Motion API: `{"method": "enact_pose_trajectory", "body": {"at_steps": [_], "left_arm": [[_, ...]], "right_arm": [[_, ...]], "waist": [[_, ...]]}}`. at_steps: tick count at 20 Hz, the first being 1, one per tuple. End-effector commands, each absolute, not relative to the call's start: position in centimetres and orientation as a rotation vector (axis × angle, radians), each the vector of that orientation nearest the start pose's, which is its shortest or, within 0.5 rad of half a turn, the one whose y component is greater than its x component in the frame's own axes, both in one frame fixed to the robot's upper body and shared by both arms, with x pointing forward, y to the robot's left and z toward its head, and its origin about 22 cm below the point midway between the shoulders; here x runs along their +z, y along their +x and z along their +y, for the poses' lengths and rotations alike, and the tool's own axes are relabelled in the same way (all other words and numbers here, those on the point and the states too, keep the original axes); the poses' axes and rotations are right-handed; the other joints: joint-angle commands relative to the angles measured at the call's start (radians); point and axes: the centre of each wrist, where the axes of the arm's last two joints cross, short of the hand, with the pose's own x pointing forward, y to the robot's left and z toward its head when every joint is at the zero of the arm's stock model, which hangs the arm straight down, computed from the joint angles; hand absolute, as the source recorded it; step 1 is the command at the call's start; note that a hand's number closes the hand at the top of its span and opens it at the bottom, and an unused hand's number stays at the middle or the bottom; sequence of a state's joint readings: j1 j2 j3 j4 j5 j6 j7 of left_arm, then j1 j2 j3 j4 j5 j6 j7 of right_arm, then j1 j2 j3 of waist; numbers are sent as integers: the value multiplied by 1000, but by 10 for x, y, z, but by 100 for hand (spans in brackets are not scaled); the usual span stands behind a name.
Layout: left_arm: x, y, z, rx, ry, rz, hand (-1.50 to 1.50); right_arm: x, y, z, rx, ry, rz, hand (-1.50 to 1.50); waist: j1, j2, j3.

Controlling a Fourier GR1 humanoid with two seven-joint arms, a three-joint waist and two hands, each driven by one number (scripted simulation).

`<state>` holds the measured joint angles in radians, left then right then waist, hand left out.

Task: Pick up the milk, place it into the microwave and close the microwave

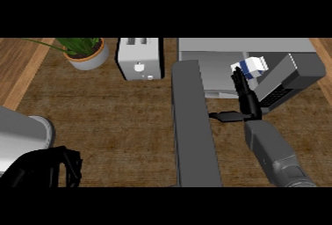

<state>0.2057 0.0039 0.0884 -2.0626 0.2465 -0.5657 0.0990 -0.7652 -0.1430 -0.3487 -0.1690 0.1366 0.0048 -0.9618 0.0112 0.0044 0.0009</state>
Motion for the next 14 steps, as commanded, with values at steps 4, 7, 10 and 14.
{"method": "enact_pose_trajectory", "body": {"at_steps": [4, 7, 10, 14], "left_arm": [[71, 187, 231, -354, -462, -1780, 150], [73, 199, 219, -444, -455, -1769, 150], [69, 209, 212, -449, -475, -1759, 150], [59, 220, 169, -530, -458, -1770, 150]], "right_arm": [[-112, 320, -262, 126, 13, -1850, -150], [-136, 286, -272, 100, -16, -1819, -150], [-140, 270, -276, 79, -29, -1833, -150], [-138, 248, -300, 80, -31, -1820, -150]], "waist": [[-24, -11, -2], [-26, -9, -2], [-35, -12, -3], [-45, -12, -3]]}}
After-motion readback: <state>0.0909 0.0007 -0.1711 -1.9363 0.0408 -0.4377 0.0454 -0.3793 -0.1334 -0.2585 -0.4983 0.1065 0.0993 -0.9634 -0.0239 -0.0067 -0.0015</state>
